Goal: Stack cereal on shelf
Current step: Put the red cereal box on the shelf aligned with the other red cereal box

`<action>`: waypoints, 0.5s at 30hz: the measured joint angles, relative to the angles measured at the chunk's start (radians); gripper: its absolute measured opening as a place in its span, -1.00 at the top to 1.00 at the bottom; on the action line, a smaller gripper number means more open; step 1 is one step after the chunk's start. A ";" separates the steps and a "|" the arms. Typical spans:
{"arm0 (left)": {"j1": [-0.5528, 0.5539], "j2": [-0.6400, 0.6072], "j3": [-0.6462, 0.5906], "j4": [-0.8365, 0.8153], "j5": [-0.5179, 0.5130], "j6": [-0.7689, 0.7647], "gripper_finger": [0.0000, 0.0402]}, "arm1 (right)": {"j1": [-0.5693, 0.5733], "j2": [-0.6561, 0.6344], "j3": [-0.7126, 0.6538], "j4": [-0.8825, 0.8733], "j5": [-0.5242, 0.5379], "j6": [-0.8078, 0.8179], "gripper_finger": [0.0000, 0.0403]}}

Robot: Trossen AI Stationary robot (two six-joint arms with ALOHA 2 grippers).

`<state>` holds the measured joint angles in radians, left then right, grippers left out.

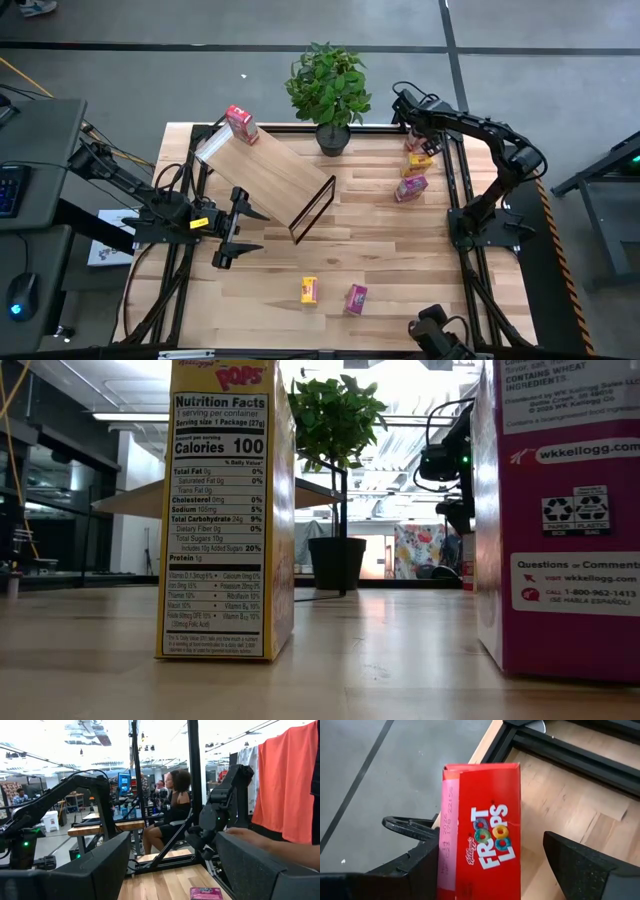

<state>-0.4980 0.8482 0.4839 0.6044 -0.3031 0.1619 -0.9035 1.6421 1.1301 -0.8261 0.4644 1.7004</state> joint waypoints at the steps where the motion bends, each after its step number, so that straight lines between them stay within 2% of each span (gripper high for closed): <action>1: 0.000 0.000 0.000 0.000 0.000 0.000 -0.42 | 0.000 0.000 0.000 0.000 -0.010 0.000 -0.56; 15: 0.000 0.000 0.000 0.014 0.000 0.015 -0.42 | 0.000 0.000 0.000 0.003 -0.040 0.000 -0.56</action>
<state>-0.4980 0.8482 0.4839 0.6181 -0.3031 0.1771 -0.9035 1.6421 1.1301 -0.8227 0.4244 1.7004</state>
